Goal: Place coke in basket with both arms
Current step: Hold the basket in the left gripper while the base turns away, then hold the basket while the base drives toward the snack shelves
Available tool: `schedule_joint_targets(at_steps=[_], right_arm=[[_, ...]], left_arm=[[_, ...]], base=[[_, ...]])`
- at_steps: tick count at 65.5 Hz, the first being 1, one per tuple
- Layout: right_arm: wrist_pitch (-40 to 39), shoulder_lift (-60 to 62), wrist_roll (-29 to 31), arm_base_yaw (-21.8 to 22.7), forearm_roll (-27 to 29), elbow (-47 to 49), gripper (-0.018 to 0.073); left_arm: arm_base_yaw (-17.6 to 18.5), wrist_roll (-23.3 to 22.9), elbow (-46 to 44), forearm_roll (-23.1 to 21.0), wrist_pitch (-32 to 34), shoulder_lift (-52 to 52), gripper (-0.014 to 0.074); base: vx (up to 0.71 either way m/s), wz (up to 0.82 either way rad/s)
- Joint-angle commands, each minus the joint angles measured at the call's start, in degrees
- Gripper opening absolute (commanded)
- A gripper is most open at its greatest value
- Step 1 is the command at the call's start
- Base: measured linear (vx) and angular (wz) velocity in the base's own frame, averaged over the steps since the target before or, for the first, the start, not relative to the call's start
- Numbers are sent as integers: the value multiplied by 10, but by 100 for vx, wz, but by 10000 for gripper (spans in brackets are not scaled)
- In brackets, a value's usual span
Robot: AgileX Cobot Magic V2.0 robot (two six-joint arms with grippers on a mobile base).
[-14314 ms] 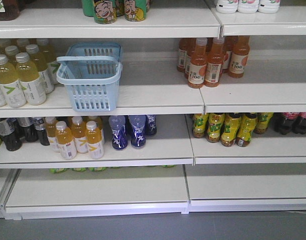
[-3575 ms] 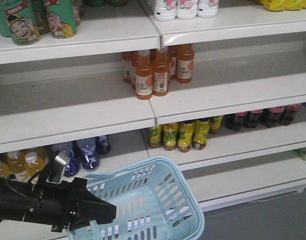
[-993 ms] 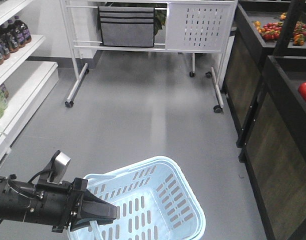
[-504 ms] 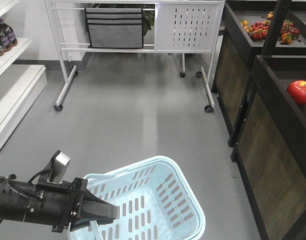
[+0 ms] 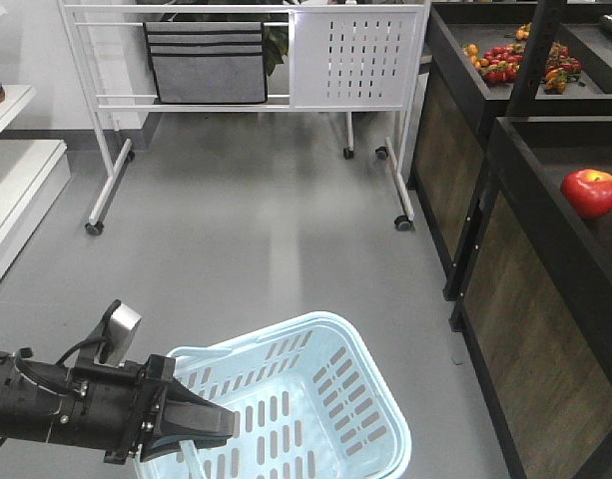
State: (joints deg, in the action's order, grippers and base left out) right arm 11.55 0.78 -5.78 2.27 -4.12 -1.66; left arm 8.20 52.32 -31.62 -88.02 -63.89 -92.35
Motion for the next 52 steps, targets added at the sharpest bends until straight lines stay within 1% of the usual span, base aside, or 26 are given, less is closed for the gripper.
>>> schedule_joint_targets(at_steps=[1, 52], right_arm=[[-42, -8, 5, 3, -4, -3, -10], [-42, -8, 5, 3, -4, -3, -10]], left_arm=[[3, 2, -9, -37, -49, 20, -7], [3, 2, -9, -37, -49, 20, -7]], base=[[14, -4], [20, 3]])
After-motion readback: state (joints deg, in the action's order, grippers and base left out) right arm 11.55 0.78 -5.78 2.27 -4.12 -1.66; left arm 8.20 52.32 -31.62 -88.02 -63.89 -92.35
